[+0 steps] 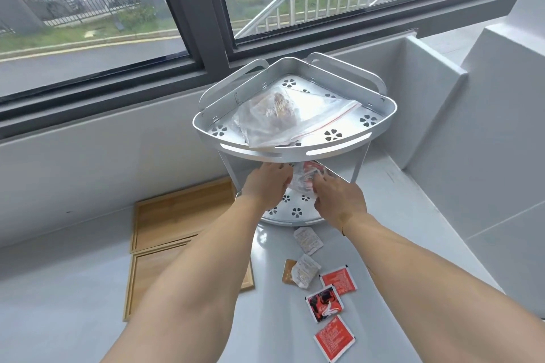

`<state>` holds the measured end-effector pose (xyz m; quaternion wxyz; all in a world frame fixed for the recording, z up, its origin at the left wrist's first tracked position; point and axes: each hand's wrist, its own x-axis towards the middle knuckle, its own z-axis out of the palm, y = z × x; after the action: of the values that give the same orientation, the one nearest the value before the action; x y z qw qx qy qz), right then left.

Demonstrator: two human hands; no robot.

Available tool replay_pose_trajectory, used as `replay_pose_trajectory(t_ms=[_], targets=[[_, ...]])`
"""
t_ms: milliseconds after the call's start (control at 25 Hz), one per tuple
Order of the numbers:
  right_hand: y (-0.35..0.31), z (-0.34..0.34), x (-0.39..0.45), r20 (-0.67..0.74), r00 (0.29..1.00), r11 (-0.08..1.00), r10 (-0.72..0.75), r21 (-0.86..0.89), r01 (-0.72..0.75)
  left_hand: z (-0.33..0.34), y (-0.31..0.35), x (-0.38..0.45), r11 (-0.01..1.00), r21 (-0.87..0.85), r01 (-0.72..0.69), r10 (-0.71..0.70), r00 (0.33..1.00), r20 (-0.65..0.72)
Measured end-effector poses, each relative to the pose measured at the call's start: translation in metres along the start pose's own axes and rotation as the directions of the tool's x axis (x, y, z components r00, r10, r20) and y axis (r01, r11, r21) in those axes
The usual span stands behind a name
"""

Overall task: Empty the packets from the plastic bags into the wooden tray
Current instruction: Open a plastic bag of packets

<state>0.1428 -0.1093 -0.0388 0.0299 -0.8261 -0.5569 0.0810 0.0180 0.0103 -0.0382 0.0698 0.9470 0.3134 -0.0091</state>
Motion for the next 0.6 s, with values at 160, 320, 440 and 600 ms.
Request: replay_pose_trajectory(t_ms=[160,320,440,600], targets=[[0.000,-0.015,-0.010,0.018,0.998,0.996,0.066,0.058,-0.067,-0.009,0.004,-0.011,1.000,-0.031,-0.002,0.003,1.000,0.017],[-0.007,-0.041,-0.029,-0.004,0.990,0.980,0.138,0.143,-0.136,-0.026,0.006,-0.038,0.992,-0.125,0.020,-0.025,0.999,-0.034],[-0.018,-0.055,-0.049,-0.062,0.989,0.965,0.135,0.237,-0.117,-0.043,0.011,-0.068,0.984,-0.173,0.041,-0.061,0.992,-0.110],[-0.032,-0.069,-0.077,-0.108,0.982,0.874,0.154,0.478,-0.084,-0.056,0.007,-0.117,0.956,-0.287,0.060,-0.114,0.978,-0.176]])
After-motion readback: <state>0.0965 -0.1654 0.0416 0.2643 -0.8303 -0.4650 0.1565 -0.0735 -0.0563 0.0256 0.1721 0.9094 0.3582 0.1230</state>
